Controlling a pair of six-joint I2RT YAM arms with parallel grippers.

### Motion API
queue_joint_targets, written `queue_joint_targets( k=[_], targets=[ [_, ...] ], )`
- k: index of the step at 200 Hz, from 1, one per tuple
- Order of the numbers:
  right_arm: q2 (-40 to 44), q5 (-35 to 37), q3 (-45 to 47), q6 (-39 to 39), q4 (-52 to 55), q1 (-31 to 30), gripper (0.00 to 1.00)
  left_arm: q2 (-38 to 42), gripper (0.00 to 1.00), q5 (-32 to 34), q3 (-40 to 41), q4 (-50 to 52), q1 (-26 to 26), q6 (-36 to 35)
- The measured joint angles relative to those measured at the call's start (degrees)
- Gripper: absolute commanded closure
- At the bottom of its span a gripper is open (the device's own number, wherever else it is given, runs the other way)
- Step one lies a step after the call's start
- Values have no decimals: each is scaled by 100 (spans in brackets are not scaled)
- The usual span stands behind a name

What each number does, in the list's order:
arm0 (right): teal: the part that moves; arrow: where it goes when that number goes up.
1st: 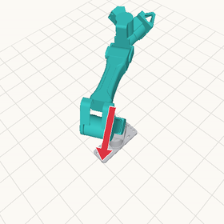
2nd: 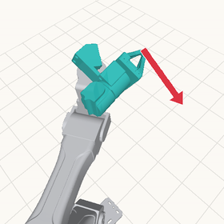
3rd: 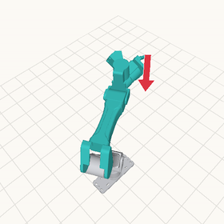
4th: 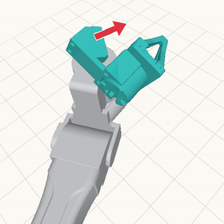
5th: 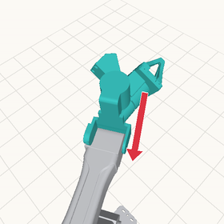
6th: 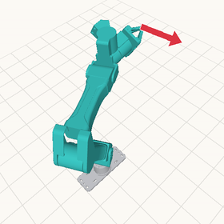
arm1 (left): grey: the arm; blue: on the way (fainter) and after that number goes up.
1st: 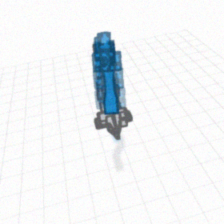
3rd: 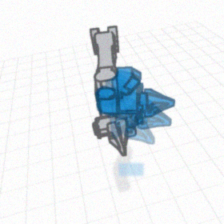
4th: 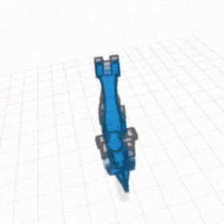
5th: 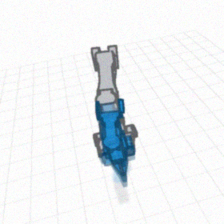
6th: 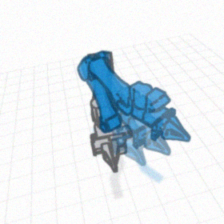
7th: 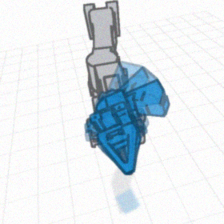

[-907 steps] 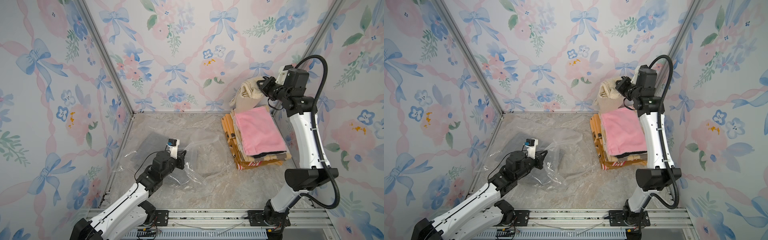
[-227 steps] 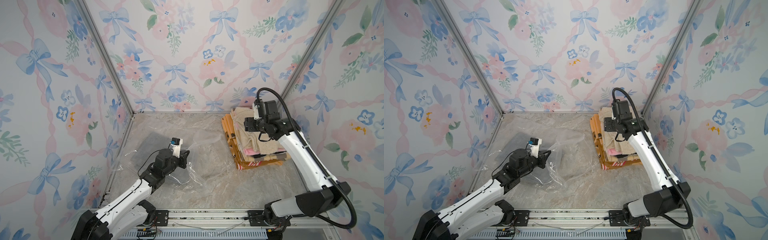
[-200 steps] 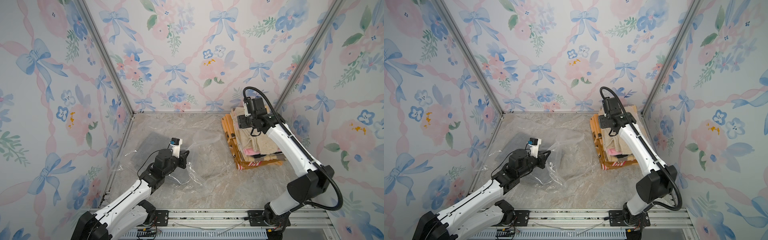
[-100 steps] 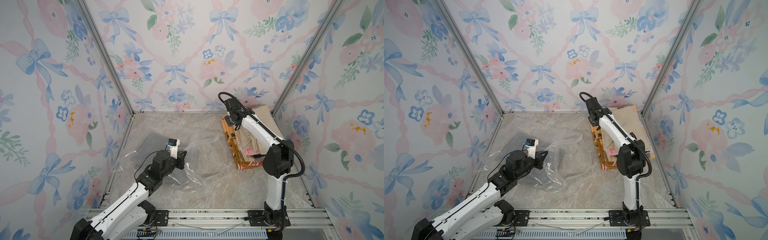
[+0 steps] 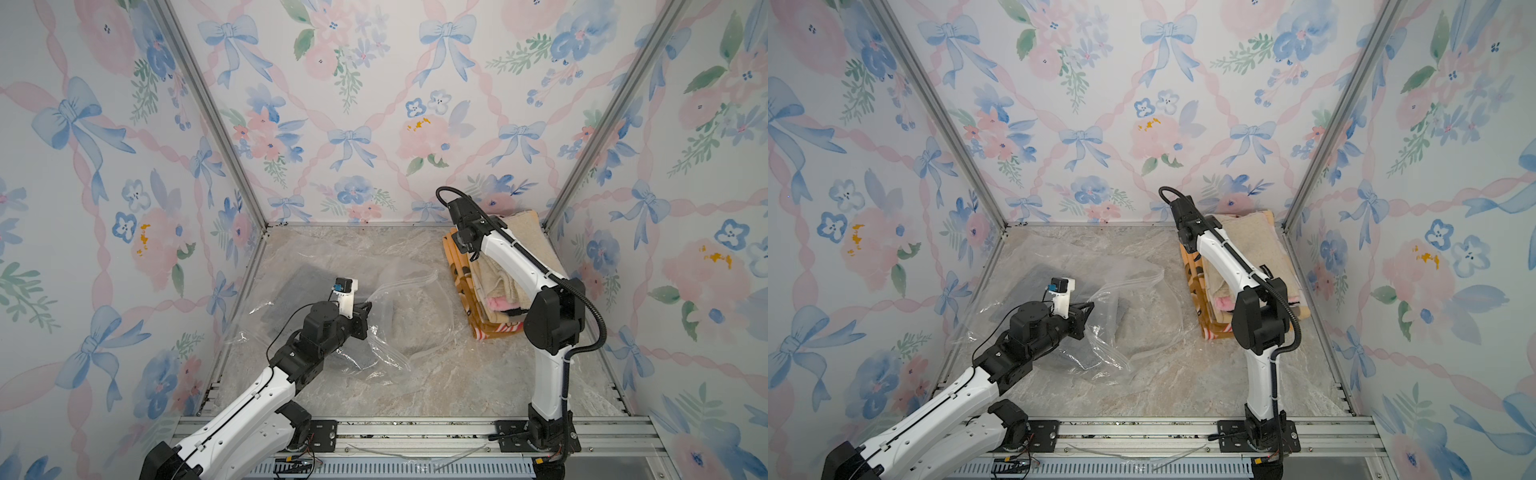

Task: Take the blanket out of the vacuum bag
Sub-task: Place the blanket at the corner of the board.

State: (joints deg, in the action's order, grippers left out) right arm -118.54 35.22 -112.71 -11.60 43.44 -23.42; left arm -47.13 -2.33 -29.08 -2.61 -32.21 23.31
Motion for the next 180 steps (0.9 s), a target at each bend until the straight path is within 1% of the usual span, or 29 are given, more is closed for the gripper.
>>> queue_joint_targets(
  k=[30, 48, 77, 96, 122, 137, 160, 175, 178, 180],
  targets=[
    [-44, 15, 0, -2, 0, 0, 47, 39, 100, 0, 4, 17, 0, 0],
    [-94, 26, 2, 15, 0, 0, 57, 48, 100, 4, 4, 24, 0, 20],
    [-151, 46, 2, -2, 0, 11, 59, 48, 100, 20, 4, 28, 0, 42],
    [-164, 46, 2, -2, 2, 11, 66, 48, 100, 22, 4, 28, 0, 42],
    [-164, 50, 2, 11, 2, 11, 71, 50, 100, 39, 4, 28, 0, 44],
    [-164, 48, 2, 26, 2, 11, 77, 50, 100, 37, 4, 28, 0, 48],
    [-164, 48, 2, 50, 2, 11, 94, 50, 100, 37, 4, 28, 0, 61],
    [-162, 46, 2, 90, 2, 11, 97, 48, 100, 37, 4, 28, 0, 63],
    [-162, 48, 2, 74, 2, 11, 100, 50, 100, 37, 7, 28, 0, 63],
    [-160, 50, 2, 83, 0, 11, 100, 48, 100, 37, 7, 28, 0, 63]
  ],
)
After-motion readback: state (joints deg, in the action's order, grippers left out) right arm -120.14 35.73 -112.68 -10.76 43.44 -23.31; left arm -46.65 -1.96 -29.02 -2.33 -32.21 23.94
